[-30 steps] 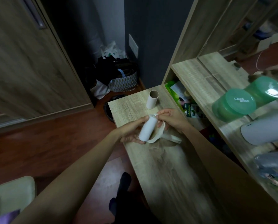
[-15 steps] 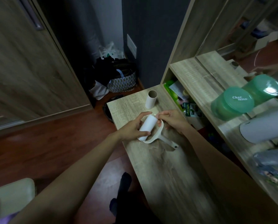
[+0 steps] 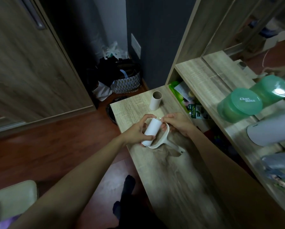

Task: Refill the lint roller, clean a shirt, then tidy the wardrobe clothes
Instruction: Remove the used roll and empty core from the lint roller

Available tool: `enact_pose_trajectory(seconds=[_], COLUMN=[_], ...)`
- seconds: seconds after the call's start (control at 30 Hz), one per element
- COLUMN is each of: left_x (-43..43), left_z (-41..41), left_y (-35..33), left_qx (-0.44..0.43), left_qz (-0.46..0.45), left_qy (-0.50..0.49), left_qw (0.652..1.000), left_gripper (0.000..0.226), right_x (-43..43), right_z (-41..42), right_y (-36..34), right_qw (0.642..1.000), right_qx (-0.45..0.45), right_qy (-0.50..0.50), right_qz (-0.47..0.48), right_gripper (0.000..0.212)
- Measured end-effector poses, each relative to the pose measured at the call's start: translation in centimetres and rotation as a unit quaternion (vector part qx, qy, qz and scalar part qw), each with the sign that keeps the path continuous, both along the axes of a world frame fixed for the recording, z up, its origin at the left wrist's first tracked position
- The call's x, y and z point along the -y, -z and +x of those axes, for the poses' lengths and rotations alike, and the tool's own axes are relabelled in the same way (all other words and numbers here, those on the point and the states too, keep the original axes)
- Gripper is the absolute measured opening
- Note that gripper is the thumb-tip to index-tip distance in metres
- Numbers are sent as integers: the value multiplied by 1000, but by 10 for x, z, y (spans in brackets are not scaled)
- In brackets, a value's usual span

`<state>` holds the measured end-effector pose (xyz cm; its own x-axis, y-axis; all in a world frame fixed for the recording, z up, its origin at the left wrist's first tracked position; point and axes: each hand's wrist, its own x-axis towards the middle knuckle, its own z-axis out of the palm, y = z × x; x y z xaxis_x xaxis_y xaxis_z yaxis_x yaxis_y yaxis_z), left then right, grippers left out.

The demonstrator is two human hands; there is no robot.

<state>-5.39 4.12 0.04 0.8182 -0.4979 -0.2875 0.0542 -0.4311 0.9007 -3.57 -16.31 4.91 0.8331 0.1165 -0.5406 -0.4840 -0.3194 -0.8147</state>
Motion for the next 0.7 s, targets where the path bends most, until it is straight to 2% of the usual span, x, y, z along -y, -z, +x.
enact_pose_trajectory(seconds=[0.53,0.7], left_x=[-1,-1], left_z=[-6,-6], left_y=[0,0], left_qx=[-40,-32], left_qz=[-32,-34], left_qy=[-14,-20], left_qw=[999,999], left_gripper=[77,77], right_x=[0,-1], right_z=[-2,-1], right_y=[7,7], right_qw=[1000,999], right_qx=[-3,31], right_qy=[-9,-30], right_qz=[26,-14], right_gripper=[8,9])
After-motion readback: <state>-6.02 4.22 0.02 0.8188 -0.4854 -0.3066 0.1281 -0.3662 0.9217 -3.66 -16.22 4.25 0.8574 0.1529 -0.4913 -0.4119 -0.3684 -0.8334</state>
